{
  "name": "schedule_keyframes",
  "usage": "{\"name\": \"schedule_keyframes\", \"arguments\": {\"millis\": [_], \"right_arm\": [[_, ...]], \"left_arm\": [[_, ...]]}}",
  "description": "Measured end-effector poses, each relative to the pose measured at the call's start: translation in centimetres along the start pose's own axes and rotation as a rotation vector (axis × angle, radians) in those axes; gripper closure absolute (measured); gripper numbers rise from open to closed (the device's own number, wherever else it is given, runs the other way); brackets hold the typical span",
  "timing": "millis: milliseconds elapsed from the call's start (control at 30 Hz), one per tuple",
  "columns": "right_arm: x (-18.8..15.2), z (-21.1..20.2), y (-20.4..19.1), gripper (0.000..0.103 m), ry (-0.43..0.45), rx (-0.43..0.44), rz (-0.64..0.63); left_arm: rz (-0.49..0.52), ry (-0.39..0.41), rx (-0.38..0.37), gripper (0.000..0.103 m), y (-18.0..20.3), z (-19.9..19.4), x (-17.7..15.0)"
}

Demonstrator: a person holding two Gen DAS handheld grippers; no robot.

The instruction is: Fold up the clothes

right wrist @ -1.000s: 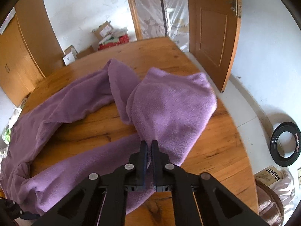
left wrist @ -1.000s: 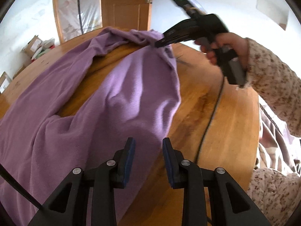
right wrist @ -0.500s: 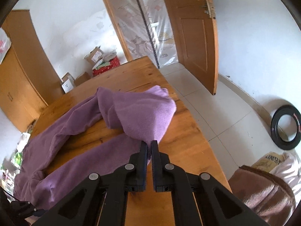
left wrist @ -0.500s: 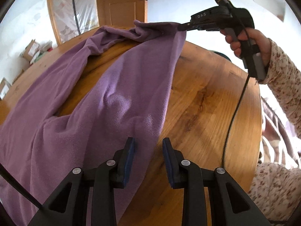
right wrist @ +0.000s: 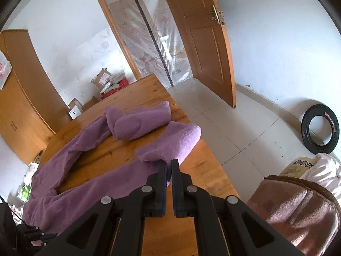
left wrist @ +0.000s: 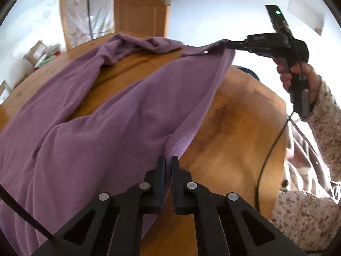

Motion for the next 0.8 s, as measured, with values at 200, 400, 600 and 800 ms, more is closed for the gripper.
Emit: {"name": "schedule_keyframes", "arguments": {"millis": [200,400,600,800], "right_arm": [[-1.1,-1.1,2.3,0.099,0.005,-0.023,0.054],[-2.6,-1.9,4.4,0.099,0.004,-0.062,0.084],[-4.3,-2.0,6.9,0.099,-0.026,-0.080,0.136],[-5.4,-2.2,8.1,0.099,-0.036,-0.086,0.175]], "left_arm": [[0.018,0.011,-0.066,0.098,2.4,-0.7,-0.3],[0.030,-0.005,-0.109,0.098,4.3,-0.4,-1.0],[0.036,-0.011,-0.146,0.098,5.8,-0.5,-1.7],[0.031,-0.015,-0.158,0.098,6.3,-0.4,-2.3]]}}
Point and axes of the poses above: each gripper's, at about its wrist camera, not at the fingertips, and z roughly the way its jaws point, y to its right, x to its top, the point moved 7 cm from there along z, roughly the way its jaws point, and after that the axes turned 4 degrees about -x, right-handed, at the moved point
